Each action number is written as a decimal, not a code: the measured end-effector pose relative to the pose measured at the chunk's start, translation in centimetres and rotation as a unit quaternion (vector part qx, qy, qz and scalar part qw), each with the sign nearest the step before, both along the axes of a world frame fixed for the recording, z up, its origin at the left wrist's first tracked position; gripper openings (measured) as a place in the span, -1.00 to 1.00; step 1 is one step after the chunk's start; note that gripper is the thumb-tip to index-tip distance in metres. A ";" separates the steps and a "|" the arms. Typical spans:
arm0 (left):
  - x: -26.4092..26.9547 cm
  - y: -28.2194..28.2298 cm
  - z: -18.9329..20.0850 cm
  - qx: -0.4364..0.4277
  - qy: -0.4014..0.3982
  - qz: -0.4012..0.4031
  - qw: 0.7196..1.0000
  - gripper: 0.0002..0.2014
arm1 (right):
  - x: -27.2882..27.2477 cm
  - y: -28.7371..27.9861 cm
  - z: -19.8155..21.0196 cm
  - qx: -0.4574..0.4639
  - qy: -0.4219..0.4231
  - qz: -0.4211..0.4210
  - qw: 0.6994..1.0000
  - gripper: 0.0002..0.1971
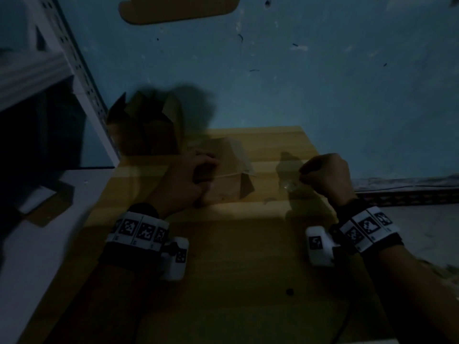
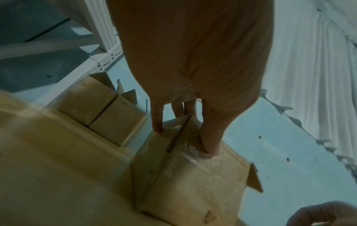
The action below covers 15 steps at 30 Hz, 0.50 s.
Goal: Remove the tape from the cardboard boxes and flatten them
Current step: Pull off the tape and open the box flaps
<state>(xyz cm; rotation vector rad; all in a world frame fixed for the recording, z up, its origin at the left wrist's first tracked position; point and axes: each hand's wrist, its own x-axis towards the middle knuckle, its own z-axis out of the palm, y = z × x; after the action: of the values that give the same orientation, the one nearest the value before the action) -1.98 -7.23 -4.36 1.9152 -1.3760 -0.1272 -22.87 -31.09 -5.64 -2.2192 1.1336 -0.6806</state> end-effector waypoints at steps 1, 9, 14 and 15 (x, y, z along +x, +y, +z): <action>0.0 0.0 0.0 -0.002 0.012 -0.003 1.000 -0.50 | -0.1 0.0 0.0 0.001 -0.009 0.002 1.000 -0.83; -0.6 0.4 1.5 -0.082 0.275 0.169 0.943 -0.42 | 1.4 2.1 1.5 0.139 -0.207 0.073 0.966 -0.93; -2.0 0.4 1.7 0.047 0.431 0.157 0.888 -0.62 | 3.5 5.5 1.5 0.310 -0.156 0.218 0.912 -0.69; -2.4 0.3 1.6 0.039 0.435 0.140 0.889 -0.64 | 3.9 6.0 1.2 0.332 -0.147 0.238 0.901 -0.62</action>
<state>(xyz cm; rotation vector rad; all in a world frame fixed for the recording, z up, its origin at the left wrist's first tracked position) -4.36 -6.89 -2.79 1.7405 -0.4889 -0.8012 -19.00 -25.07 -4.41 -1.6297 0.5165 -0.3263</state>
